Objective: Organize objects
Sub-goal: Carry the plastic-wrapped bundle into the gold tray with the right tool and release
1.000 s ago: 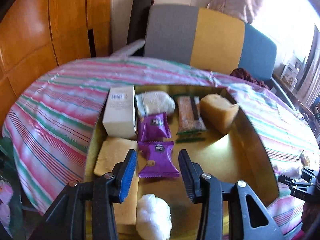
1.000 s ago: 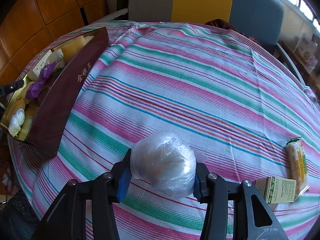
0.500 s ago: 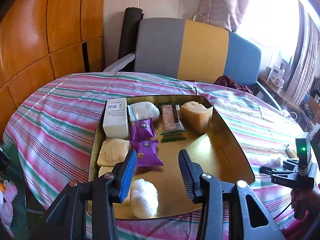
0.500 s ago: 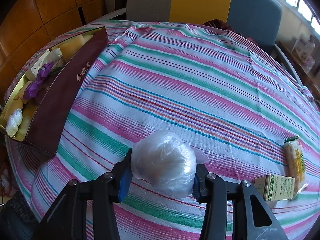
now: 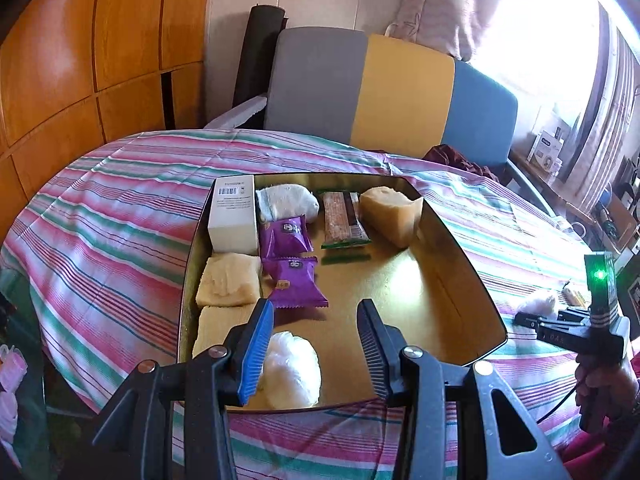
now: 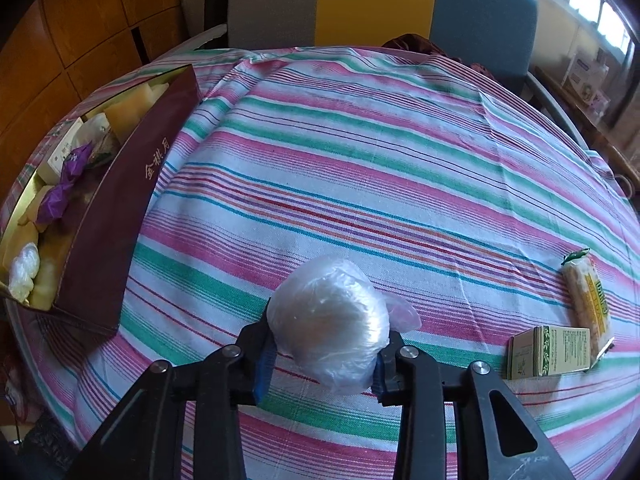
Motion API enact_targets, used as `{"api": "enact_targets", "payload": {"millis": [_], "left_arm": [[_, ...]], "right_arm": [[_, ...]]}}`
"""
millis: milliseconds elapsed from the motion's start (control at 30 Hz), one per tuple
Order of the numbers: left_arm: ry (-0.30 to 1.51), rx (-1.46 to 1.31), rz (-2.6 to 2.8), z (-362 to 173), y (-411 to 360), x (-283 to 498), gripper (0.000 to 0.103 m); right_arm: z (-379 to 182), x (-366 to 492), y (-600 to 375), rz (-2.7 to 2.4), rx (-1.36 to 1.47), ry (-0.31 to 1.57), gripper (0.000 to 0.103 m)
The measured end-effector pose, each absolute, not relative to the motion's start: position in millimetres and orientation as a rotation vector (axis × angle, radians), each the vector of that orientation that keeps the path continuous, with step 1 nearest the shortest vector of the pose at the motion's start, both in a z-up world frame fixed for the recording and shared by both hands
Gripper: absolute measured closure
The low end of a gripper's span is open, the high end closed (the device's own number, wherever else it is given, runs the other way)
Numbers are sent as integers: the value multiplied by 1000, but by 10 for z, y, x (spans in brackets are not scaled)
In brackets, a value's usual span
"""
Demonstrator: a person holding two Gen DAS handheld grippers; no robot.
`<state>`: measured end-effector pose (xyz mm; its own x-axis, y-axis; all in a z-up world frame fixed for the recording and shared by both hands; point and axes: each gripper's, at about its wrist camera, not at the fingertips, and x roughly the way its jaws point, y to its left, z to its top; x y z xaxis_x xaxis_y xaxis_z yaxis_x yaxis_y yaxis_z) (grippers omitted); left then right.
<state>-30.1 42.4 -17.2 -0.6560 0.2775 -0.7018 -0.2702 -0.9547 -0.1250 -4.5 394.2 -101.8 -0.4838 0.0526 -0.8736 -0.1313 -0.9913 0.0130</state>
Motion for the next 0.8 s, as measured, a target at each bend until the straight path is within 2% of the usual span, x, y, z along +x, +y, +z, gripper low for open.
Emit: {"api": "enact_targets", "payload": {"millis": [333, 600, 800], "left_arm": [[-70, -1130, 2627, -203, 252, -344, 59], [-111, -1165, 2659, -245, 25, -379, 59], [-149, -1195, 2680, -296, -151, -391, 59]], "right_arm": [[-521, -153, 3703, 2736, -1429, 218, 68], [-192, -384, 2987, 2943, -1411, 173, 68], [-241, -711, 2367, 3033, -1508, 101, 68]]}}
